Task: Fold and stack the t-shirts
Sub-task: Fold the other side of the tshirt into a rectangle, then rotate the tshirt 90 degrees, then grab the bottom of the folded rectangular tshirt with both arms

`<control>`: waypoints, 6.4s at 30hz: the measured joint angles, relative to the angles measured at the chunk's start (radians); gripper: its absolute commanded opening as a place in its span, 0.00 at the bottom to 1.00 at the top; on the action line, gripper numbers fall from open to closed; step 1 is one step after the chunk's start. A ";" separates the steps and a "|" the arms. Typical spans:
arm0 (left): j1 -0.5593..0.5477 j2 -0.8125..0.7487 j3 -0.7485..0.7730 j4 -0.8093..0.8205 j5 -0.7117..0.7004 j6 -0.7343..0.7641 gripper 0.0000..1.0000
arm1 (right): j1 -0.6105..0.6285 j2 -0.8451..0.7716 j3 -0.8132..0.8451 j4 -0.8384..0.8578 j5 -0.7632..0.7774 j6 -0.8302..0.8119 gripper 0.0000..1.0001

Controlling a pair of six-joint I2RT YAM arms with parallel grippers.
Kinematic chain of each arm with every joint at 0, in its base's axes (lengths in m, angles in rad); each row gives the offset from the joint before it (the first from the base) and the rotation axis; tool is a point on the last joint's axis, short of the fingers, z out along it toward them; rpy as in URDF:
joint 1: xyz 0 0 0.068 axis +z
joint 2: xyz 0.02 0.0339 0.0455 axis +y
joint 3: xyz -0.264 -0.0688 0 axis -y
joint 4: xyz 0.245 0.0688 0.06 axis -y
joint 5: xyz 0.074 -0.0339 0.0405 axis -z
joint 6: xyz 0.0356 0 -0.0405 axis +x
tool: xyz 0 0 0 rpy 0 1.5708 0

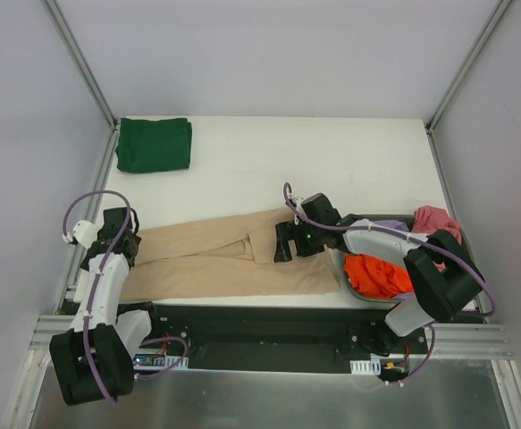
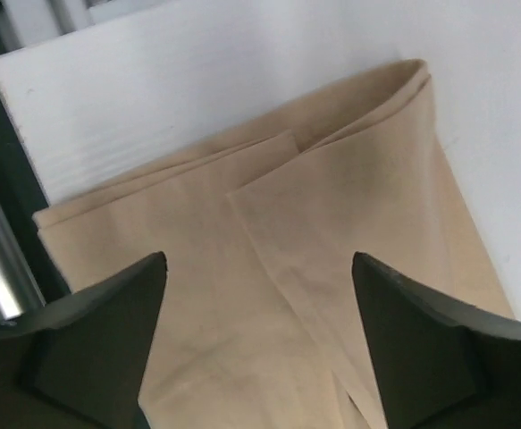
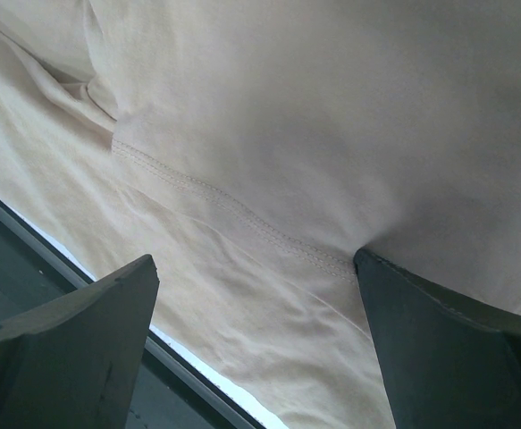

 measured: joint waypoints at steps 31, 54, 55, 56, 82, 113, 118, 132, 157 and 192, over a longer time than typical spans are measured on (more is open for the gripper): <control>-0.177 0.133 -0.019 0.077 0.639 0.074 0.99 | 0.176 -0.103 -0.064 -0.126 0.112 0.294 0.96; -0.591 0.348 0.041 0.366 0.686 -0.098 0.99 | -0.273 0.757 1.098 -0.425 0.044 0.062 0.96; -0.642 0.373 0.054 0.385 0.686 -0.107 0.99 | -0.279 0.789 1.149 -0.432 0.037 0.058 0.96; -0.706 0.407 0.074 0.406 0.689 -0.123 0.99 | -0.283 0.824 1.207 -0.445 0.031 0.055 0.96; -1.018 0.730 0.389 0.479 0.790 -0.171 0.99 | -0.338 1.071 1.593 -0.259 -0.056 0.103 0.96; -1.089 0.351 0.148 -0.005 0.680 -0.085 0.25 | 0.235 0.048 0.113 -0.156 0.240 0.176 0.96; -1.089 0.374 0.153 -0.064 0.669 -0.098 0.01 | 0.235 0.058 0.104 -0.140 0.252 0.206 0.96; -1.102 0.295 0.111 -0.182 0.655 -0.119 0.34 | 0.235 0.060 0.102 -0.137 0.270 0.239 0.96; -0.819 0.660 0.632 -0.112 0.524 0.100 0.99 | 0.235 -0.052 0.067 -0.112 0.223 0.126 0.96; -0.619 0.739 0.642 -0.062 0.670 0.237 0.99 | -0.063 -0.149 0.090 -0.080 0.038 0.038 0.96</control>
